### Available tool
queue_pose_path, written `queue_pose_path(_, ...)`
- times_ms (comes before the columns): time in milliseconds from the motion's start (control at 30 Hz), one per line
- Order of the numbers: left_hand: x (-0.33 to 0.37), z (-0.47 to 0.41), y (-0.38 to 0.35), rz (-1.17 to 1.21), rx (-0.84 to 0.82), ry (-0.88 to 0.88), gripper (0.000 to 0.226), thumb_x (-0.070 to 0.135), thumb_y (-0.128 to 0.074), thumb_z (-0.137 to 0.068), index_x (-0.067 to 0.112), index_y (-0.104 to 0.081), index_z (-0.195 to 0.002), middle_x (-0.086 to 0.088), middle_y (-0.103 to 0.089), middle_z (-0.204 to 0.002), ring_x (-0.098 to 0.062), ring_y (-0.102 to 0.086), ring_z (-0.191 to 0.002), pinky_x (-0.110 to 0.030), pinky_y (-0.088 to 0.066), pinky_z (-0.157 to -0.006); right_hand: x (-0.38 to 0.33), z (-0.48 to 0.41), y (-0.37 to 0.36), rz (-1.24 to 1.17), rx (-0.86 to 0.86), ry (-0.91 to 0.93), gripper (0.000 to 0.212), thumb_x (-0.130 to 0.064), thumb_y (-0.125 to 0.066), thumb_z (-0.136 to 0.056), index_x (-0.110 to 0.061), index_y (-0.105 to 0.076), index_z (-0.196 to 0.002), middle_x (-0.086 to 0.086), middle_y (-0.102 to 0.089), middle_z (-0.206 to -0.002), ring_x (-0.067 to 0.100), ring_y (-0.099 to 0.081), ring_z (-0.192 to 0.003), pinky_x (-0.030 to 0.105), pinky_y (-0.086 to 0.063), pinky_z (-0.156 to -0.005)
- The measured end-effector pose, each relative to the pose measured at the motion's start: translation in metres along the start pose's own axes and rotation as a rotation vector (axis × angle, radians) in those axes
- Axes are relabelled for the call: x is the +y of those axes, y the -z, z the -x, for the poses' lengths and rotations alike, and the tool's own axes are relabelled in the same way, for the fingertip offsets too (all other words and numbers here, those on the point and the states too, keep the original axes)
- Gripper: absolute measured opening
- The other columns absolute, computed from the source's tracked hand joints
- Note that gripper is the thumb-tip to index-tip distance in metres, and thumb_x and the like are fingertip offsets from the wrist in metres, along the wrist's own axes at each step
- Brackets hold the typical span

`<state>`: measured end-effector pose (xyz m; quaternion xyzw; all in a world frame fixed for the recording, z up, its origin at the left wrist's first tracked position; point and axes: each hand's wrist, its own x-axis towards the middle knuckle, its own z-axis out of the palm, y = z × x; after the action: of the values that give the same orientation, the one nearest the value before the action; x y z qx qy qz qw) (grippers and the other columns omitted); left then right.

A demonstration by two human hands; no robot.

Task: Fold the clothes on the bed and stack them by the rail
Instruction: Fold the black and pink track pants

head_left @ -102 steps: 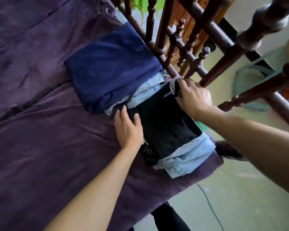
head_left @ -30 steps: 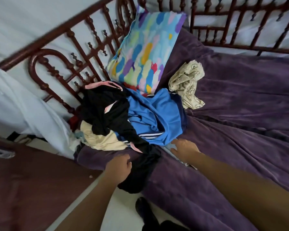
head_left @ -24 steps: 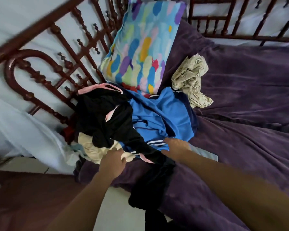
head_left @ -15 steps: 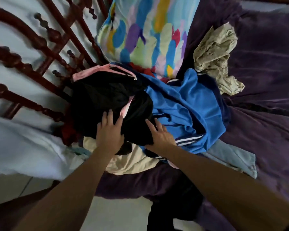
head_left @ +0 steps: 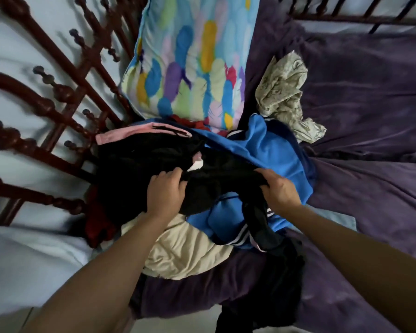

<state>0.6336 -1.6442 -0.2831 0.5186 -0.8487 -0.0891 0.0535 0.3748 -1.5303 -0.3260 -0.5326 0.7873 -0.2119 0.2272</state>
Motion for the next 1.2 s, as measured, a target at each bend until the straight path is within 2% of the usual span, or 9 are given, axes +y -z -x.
queue_pose_path(233, 0.073, -0.012, 0.062, 0.113, 0.225, -0.073, 0.024, 0.029, -0.055, -0.094, 0.007, -0.062, -0.099, -0.021, -0.065, -0.074, -0.042, -0.062, -0.070, -0.039, -0.041, -0.055, 0.074, 0.037, 0.126, -0.153, 0.528, -0.427, 0.027, -0.007, -0.045, -0.090, -0.006, -0.053, -0.117, 0.034, -0.062, -0.101, 0.051, -0.056, -0.092, 0.042, -0.038, -0.072)
queue_pose_path(333, 0.112, 0.002, 0.075, 0.040, 0.278, -0.172, 0.022, 0.027, -0.063, -0.088, 0.006, -0.059, -0.083, -0.019, -0.061, -0.060, -0.040, -0.060, -0.058, -0.032, -0.029, -0.051, 0.107, 0.081, 0.185, -0.100, 0.631, -0.468, 0.031, -0.017, -0.041, -0.087, -0.006, -0.052, -0.114, 0.036, -0.060, -0.099, 0.052, -0.055, -0.090, 0.044, -0.038, -0.072)
queue_pose_path(433, 0.170, 0.026, 0.074, -0.010, 0.268, -0.245, 0.022, 0.029, -0.065, -0.085, 0.008, -0.060, -0.080, -0.016, -0.063, -0.066, -0.039, -0.061, -0.065, -0.034, -0.036, -0.050, 0.133, 0.133, 0.235, -0.111, 0.724, -0.439, 0.048, -0.026, -0.034, -0.075, -0.009, -0.054, -0.115, 0.033, -0.061, -0.100, 0.048, -0.056, -0.091, 0.043, -0.040, -0.074)
queue_pose_path(600, 0.288, 0.073, 0.042, 0.073, 0.124, -0.350, 0.026, 0.035, -0.055, -0.091, 0.012, -0.063, -0.098, -0.010, -0.063, -0.096, -0.032, -0.060, -0.093, -0.039, -0.045, -0.067, 0.176, 0.230, 0.310, -0.143, 0.795, -0.386, 0.039, -0.005, -0.045, -0.083, -0.013, -0.057, -0.119, 0.021, -0.065, -0.107, 0.035, -0.059, -0.095, 0.038, -0.043, -0.081)
queue_pose_path(767, 0.425, 0.119, 0.027, 0.142, 0.001, -0.569, 0.026, 0.035, -0.052, -0.092, 0.013, -0.060, -0.103, -0.008, -0.059, -0.101, -0.031, -0.058, -0.097, -0.039, -0.046, -0.072, 0.209, 0.307, 0.384, -0.218, 0.845, -0.318, 0.035, 0.000, -0.046, -0.083, -0.010, -0.063, -0.112, 0.002, -0.062, -0.096, 0.016, -0.054, -0.090, 0.026, -0.041, -0.079)
queue_pose_path(900, 0.515, 0.145, 0.024, 0.203, -0.107, -0.694, 0.036, 0.040, -0.055, -0.091, 0.014, -0.056, -0.116, -0.009, -0.056, -0.112, -0.029, -0.054, -0.108, -0.041, -0.046, -0.082, 0.231, 0.343, 0.428, -0.497, 0.873, -0.294, 0.030, -0.001, -0.043, -0.084, -0.012, -0.065, -0.100, -0.004, -0.064, -0.083, 0.010, -0.056, -0.078, 0.019, -0.046, -0.067)
queue_pose_path(1000, 0.572, 0.148, 0.020, 0.470, -0.311, -0.686, 0.050, 0.042, -0.064, -0.086, 0.016, -0.052, -0.127, -0.005, -0.056, -0.122, -0.022, -0.053, -0.113, -0.039, -0.046, -0.092, 0.244, 0.356, 0.455, -0.834, 0.966, -0.297, 0.031, -0.008, -0.043, -0.083, -0.017, -0.073, -0.084, -0.001, -0.070, -0.079, 0.014, -0.065, -0.076, 0.025, -0.053, -0.068)
queue_pose_path(1100, 0.629, 0.142, 0.016, 0.886, -0.620, -0.486, 0.028, 0.029, -0.069, -0.086, 0.010, -0.062, -0.106, -0.005, -0.066, -0.102, -0.022, -0.062, -0.103, -0.022, -0.051, -0.081, 0.263, 0.361, 0.480, -1.146, 1.036, -0.386, 0.031, -0.021, -0.049, -0.077, -0.028, -0.077, -0.067, 0.000, -0.074, -0.075, 0.015, -0.072, -0.070, 0.024, -0.054, -0.056)
queue_pose_path(1200, 0.684, 0.118, 0.015, 1.019, -0.576, -0.357, 0.022, 0.025, -0.059, -0.093, 0.005, -0.062, -0.085, -0.009, -0.066, -0.082, -0.026, -0.063, -0.085, -0.022, -0.048, -0.066, 0.295, 0.361, 0.509, -1.298, 1.101, -0.475, 0.026, -0.022, -0.055, -0.081, -0.019, -0.078, -0.071, 0.007, -0.075, -0.083, 0.023, -0.073, -0.077, 0.034, -0.058, -0.063)
